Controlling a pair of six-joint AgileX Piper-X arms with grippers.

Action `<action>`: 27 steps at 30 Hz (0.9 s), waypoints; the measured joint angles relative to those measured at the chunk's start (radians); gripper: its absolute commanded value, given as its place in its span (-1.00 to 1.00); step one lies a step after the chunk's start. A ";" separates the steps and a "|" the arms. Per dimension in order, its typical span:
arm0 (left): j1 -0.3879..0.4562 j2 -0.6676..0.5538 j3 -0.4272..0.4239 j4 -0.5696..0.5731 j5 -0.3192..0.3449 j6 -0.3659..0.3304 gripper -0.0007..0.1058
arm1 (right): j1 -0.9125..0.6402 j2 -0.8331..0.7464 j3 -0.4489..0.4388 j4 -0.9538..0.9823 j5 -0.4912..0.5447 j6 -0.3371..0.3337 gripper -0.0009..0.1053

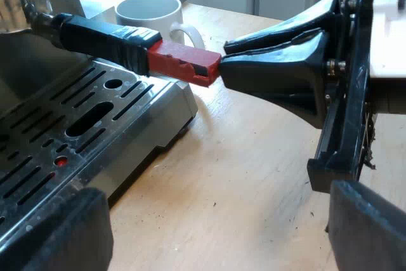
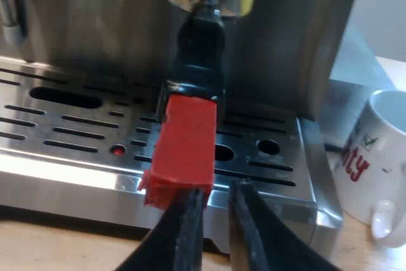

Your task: Grind coffee beans and then tamp

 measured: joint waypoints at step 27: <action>0.000 0.000 0.000 0.000 0.000 0.000 0.35 | 0.142 -0.245 -0.010 0.209 -0.108 0.020 0.18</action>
